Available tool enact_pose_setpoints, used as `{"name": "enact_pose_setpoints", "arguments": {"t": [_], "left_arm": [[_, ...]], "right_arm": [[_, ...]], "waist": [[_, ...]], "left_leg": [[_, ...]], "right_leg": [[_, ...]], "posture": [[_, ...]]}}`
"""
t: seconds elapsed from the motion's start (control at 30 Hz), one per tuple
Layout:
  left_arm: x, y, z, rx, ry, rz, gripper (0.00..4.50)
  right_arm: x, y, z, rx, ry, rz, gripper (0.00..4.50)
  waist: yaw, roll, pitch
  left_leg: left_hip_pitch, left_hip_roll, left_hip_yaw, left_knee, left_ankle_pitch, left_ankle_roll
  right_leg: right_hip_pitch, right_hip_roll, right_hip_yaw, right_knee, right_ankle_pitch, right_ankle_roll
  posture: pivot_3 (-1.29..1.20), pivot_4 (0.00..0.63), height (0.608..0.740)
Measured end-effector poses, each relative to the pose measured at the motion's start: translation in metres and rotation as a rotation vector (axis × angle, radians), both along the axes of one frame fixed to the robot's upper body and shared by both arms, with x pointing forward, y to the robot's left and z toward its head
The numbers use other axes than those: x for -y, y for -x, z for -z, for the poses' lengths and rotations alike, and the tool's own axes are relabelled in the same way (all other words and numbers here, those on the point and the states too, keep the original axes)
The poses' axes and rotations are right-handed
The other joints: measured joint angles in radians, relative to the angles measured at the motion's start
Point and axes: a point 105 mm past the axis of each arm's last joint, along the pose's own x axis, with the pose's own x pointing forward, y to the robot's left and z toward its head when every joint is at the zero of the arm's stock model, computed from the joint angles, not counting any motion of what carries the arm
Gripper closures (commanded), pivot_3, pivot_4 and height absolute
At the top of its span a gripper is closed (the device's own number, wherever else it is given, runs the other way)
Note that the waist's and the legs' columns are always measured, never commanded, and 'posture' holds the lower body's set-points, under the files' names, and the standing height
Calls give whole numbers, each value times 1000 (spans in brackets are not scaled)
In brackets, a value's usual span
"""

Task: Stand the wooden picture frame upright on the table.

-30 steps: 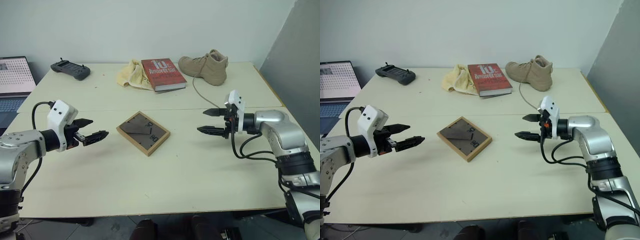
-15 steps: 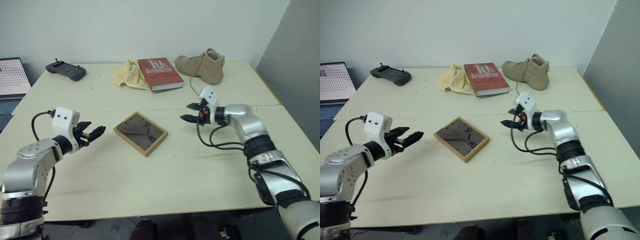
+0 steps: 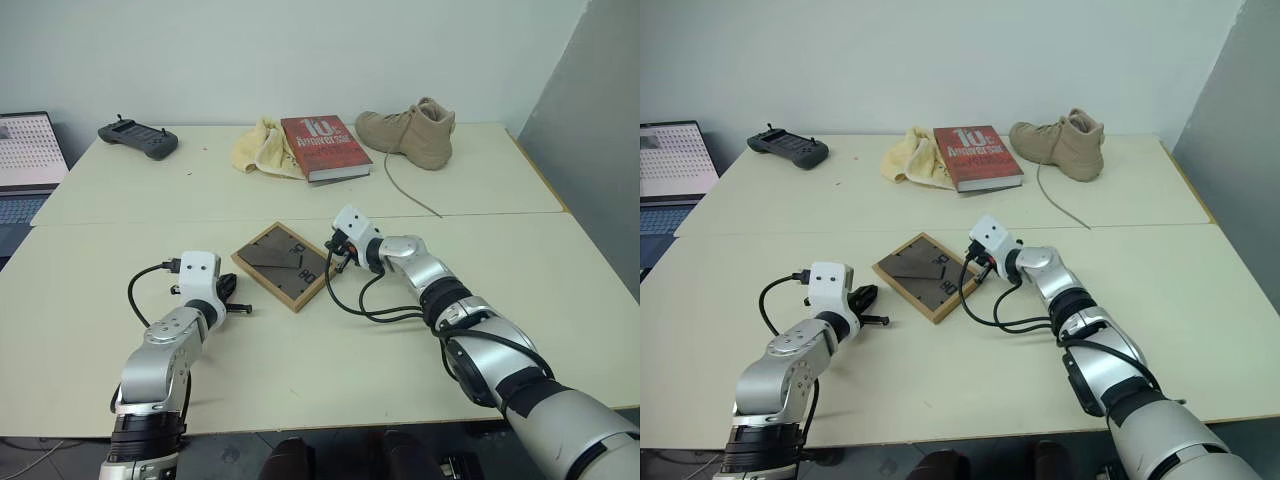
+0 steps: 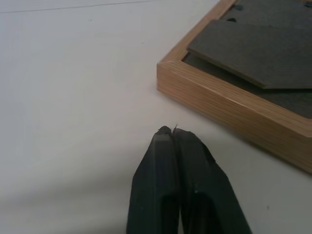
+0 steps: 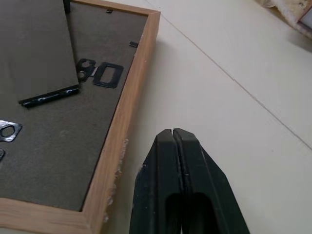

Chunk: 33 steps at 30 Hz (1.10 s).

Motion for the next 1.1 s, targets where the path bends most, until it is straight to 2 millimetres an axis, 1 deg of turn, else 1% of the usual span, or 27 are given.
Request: {"name": "enact_pose_setpoints", "arguments": {"t": [0.1,0.2,0.27,0.3,0.33,0.37,0.47,0.6,0.67,0.77,0.83,1.0,1.1], "left_arm": [[11,-3,-1,0,-6,32,4453],[18,-5,-1,-11,-30,70,4453],[23,-5,-2,-37,-72,124,4453],[23,-5,-2,-38,-74,129,4453],[27,-4,-2,-48,-86,158,4453],[30,-3,-3,-56,-94,185,4453],[45,5,-4,-98,-123,302,4453],[63,18,-4,-145,-152,443,4453],[69,22,-5,-161,-161,493,4453],[87,34,-3,-194,-152,606,4453],[95,42,-3,-219,-160,669,4453],[98,54,-3,-268,-190,737,4453],[92,54,-3,-282,-215,731,4453]], "right_arm": [[-5,8,1,-39,-7,-81,4500],[-4,17,1,-77,-8,-152,4500],[6,25,3,-115,-11,-201,4500],[7,26,3,-117,-10,-207,4500],[16,29,5,-137,6,-219,4500],[20,33,6,-147,13,-240,4500],[40,46,6,-183,48,-286,4500],[59,61,-2,-202,75,-315,4500],[63,67,-8,-203,76,-332,4500],[67,87,-18,-216,71,-397,4500],[71,100,-20,-233,78,-426,4500],[81,112,-12,-290,97,-406,4500],[84,109,-14,-276,95,-365,4500]], "waist": [[-1,0,0],[1,0,0],[2,0,0],[2,0,0],[1,0,0],[3,0,0],[4,0,0],[2,0,0],[1,0,0],[5,0,0],[8,0,0],[8,0,0],[6,0,0]], "left_leg": [[0,0,0,0,0,0],[0,0,0,0,0,0],[0,-1,0,0,0,0],[0,-1,-1,0,0,0],[0,-1,0,0,0,0],[-1,-1,-2,0,0,0],[-1,-1,-2,0,0,0],[0,-1,-2,0,-1,2],[0,-1,-2,0,-2,4],[0,-1,-2,1,-2,4],[0,-1,-2,1,-2,4],[1,-1,-2,1,-2,4],[1,-1,-2,1,-2,4]], "right_leg": [[0,0,0,0,0,0],[0,0,0,0,0,0],[1,0,0,0,0,0],[1,0,0,0,0,0],[1,0,0,0,0,0],[1,0,-1,-1,0,0],[1,0,-1,-1,0,0],[1,0,-1,-1,0,0],[1,0,-1,-1,0,0],[2,0,-1,-1,0,0],[2,0,-1,-2,0,0],[3,0,-1,-1,0,0],[3,0,-1,-1,0,0]], "posture": [[0,150,740],[0,150,740],[0,150,740],[0,150,740],[0,150,740],[0,150,740],[0,150,740],[0,150,740],[0,150,740],[0,150,740],[0,150,740],[0,150,740],[0,150,740]]}}
